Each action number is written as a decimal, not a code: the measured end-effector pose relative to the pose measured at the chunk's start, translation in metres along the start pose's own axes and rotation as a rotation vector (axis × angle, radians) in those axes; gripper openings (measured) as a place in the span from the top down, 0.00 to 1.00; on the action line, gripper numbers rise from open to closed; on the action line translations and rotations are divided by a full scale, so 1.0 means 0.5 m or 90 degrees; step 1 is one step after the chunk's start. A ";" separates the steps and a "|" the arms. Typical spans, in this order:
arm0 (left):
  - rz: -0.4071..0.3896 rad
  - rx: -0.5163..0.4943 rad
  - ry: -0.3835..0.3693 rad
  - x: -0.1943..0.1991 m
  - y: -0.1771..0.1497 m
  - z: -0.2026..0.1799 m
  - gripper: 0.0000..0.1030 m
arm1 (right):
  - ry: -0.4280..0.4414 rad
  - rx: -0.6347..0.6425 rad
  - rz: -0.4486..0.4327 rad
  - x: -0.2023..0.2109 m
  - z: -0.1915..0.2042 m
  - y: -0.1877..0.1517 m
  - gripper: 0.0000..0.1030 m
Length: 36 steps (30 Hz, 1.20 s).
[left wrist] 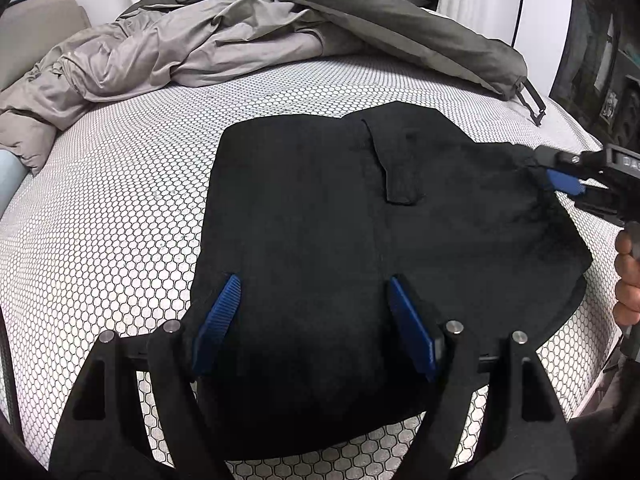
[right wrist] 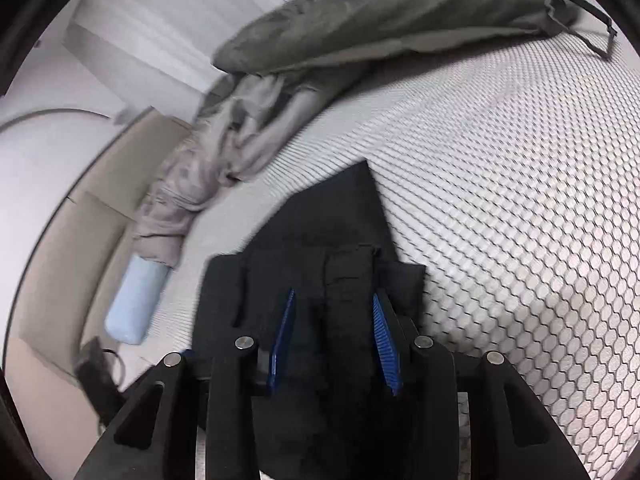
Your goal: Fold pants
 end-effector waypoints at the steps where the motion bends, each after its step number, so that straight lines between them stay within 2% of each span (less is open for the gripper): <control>1: -0.001 0.000 0.001 0.003 -0.002 0.000 0.28 | 0.008 0.021 -0.003 0.003 0.012 0.000 0.63; 3: -0.002 -0.001 0.002 0.003 -0.003 0.002 0.28 | -0.033 0.075 0.003 -0.009 0.028 -0.008 0.84; 5: -0.002 0.000 -0.003 0.000 -0.002 0.006 0.28 | -0.097 0.109 -0.014 -0.019 0.027 -0.009 0.92; 7: -0.003 0.004 -0.011 0.001 -0.002 0.011 0.25 | -0.126 0.114 -0.034 -0.013 0.026 -0.003 0.93; 9: 0.001 -0.003 -0.007 0.002 -0.008 0.012 0.22 | -0.166 0.120 -0.032 -0.011 0.010 -0.002 0.92; 10: 0.000 -0.012 0.004 0.004 -0.012 0.012 0.22 | -0.202 0.135 -0.020 -0.018 -0.001 -0.008 0.88; 11: -0.001 -0.020 0.010 0.007 -0.017 0.012 0.22 | -0.245 0.143 0.001 -0.020 -0.025 -0.022 0.78; 12: -0.004 -0.024 0.013 0.013 -0.021 0.012 0.22 | -0.262 0.135 0.005 -0.018 -0.032 -0.026 0.73; 14: -0.015 -0.033 0.015 0.031 -0.027 0.008 0.22 | -0.235 0.121 -0.018 0.017 -0.017 -0.028 0.73; 16: -0.028 -0.040 0.011 0.048 -0.032 0.000 0.22 | -0.181 0.157 -0.033 0.054 0.031 -0.045 0.73; 18: -0.032 -0.044 0.009 0.056 -0.039 -0.005 0.22 | -0.147 0.222 -0.020 0.070 0.070 -0.079 0.72; 20: -0.026 -0.047 0.012 0.054 -0.047 -0.010 0.22 | -0.118 0.282 0.017 0.053 0.102 -0.122 0.72; 21: -0.024 -0.049 0.013 0.052 -0.050 -0.011 0.22 | -0.124 0.303 0.036 0.037 0.107 -0.135 0.72; 23: -0.020 -0.055 0.018 0.049 -0.056 -0.009 0.22 | -0.192 0.355 0.070 0.001 0.094 -0.160 0.73; 25: -0.012 -0.052 0.026 0.047 -0.062 0.001 0.22 | -0.223 0.381 0.088 -0.009 0.075 -0.178 0.76; 28: -0.002 -0.024 0.021 0.054 -0.071 0.025 0.22 | -0.246 0.406 0.073 0.019 0.068 -0.184 0.73; 29: 0.000 -0.012 0.020 0.061 -0.076 0.035 0.22 | -0.239 0.400 0.068 0.033 0.067 -0.185 0.71; 31: 0.003 0.009 0.017 0.073 -0.086 0.052 0.22 | -0.204 0.361 0.060 0.058 0.058 -0.180 0.58; 33: 0.005 0.051 0.002 0.086 -0.100 0.077 0.22 | -0.170 0.288 0.047 0.077 0.031 -0.161 0.42; 36: 0.010 0.112 -0.031 0.085 -0.110 0.110 0.22 | -0.100 0.121 0.058 0.057 -0.027 -0.131 0.42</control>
Point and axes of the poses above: each gripper's, at about its wrist camera, not at the fingertips, and x roughly against the way its jaws point, z to its left, y to its top, the point moved 7 cm from there along -x, roughly the way its jaws point, and after that the axes turned 4 degrees about -y, right-handed, at the moved point
